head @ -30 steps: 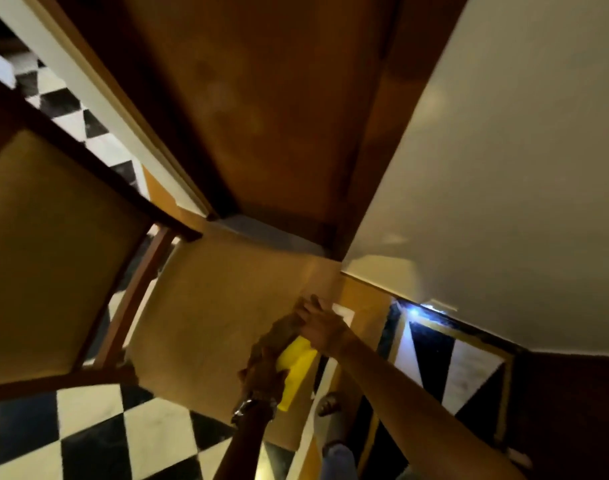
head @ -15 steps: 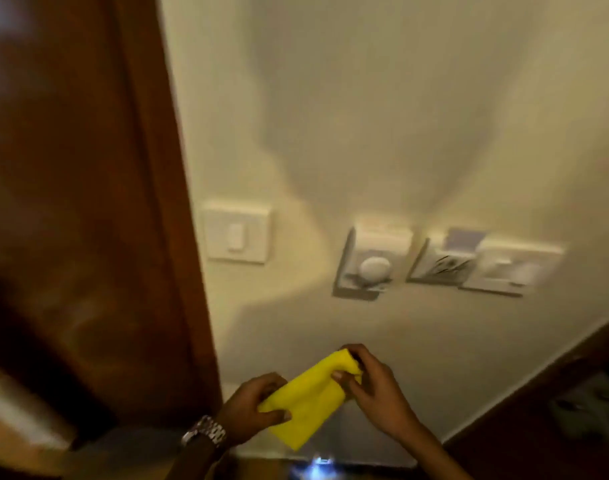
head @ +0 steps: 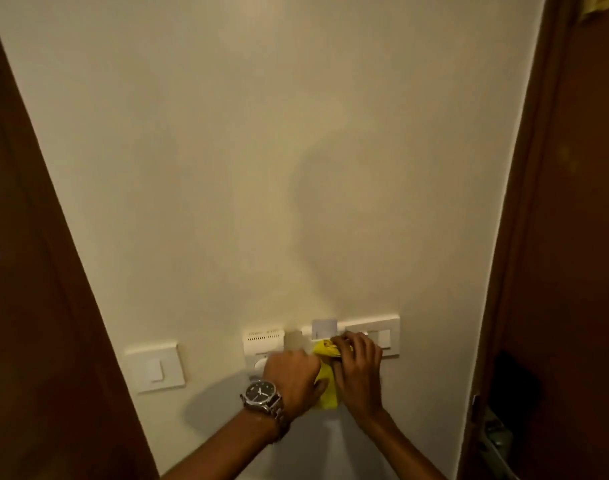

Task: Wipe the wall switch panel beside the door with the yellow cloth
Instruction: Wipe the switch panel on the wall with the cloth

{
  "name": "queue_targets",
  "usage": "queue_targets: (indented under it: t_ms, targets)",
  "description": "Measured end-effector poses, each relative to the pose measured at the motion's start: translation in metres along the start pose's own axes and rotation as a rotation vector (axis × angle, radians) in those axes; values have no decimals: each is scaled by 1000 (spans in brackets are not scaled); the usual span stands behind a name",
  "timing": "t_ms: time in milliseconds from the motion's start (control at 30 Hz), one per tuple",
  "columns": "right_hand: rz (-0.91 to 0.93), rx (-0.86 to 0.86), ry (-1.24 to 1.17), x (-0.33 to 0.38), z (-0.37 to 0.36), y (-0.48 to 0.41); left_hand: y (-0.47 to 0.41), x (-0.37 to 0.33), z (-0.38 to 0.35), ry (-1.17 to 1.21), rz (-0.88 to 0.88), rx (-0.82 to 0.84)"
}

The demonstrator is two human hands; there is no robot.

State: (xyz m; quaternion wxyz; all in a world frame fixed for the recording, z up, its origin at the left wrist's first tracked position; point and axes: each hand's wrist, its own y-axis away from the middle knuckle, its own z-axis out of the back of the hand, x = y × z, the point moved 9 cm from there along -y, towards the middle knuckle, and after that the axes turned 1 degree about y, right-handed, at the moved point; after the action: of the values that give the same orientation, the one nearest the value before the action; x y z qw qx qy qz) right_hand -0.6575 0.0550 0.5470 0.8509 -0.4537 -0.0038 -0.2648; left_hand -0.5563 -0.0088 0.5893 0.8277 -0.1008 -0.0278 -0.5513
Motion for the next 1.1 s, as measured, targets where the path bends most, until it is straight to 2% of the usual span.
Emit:
queue_targets:
  t_ms: [33,133,167,200,300,400,567,667,833,900,1000,1100]
  targets:
    - [-12,-50,8,0,-2,1,-6,2,38,-2,4,-170]
    - [3,-185,14,5,-6,12,-13,14,144,-114,-118,-812]
    - [22,-212,17,8,-7,17,-19,24,165,-166,-120,-929]
    - [21,-214,17,11,-9,19,-31,39,179,-231,-83,-973]
    - [-36,-150,-15,17,-24,30,-61,85,199,-322,31,-1028]
    - [-39,-98,-55,19,-46,42,-78,111,195,-359,41,-1064]
    - [12,62,-52,19,-72,39,-83,117,185,-404,35,-1151]
    - [-17,98,-99,13,-87,35,-82,119,184,-405,36,-1193]
    - [52,180,-103,3,-105,62,-81,118,185,-406,46,-1196]
    - [80,178,-91,4,-102,62,-79,118,186,-400,47,-1194]
    - [141,70,-37,14,-88,46,-80,118,186,-415,53,-1205]
    - [122,57,-30,12,-86,39,-80,118,186,-434,65,-1210]
